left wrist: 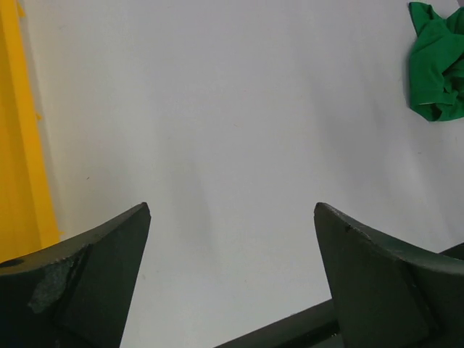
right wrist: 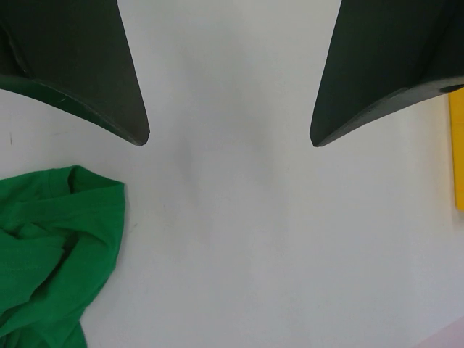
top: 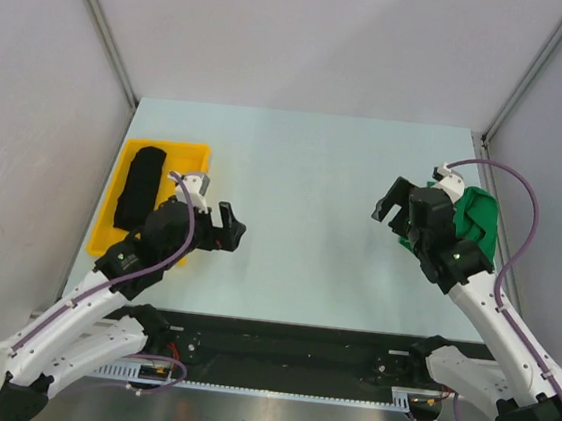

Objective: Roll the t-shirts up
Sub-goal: Move the T-shirt to the corner of the board, then flatten out the T-shirt at the center of the board.

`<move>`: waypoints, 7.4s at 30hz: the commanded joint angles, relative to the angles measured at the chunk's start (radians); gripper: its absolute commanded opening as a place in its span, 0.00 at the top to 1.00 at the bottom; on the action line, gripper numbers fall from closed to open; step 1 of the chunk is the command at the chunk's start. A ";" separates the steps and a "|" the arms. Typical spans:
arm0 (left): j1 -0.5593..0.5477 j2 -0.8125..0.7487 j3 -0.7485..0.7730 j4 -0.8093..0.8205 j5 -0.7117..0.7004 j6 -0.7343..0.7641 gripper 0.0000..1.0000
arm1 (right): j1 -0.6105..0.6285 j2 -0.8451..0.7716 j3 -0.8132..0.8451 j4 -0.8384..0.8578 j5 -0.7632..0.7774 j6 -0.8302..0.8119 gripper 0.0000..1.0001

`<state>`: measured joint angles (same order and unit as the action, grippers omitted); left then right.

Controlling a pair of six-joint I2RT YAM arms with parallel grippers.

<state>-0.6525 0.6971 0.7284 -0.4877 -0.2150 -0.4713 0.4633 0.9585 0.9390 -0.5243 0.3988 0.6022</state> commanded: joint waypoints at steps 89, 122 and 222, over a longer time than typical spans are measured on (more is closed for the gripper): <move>-0.131 1.223 0.714 0.141 -0.212 0.117 0.46 | -0.571 0.439 -0.108 0.375 -0.331 0.051 0.41; -0.081 1.046 0.844 0.086 -0.350 0.272 1.00 | -0.640 0.659 0.056 0.428 -0.384 0.065 1.00; 0.034 1.136 0.752 -0.008 -0.080 0.188 1.00 | -0.434 0.595 -0.118 0.368 -0.333 0.016 0.51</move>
<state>-0.6247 1.8740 1.4570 -0.5083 -0.3061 -0.2798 0.0097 1.5242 0.8173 -0.2485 0.0792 0.5934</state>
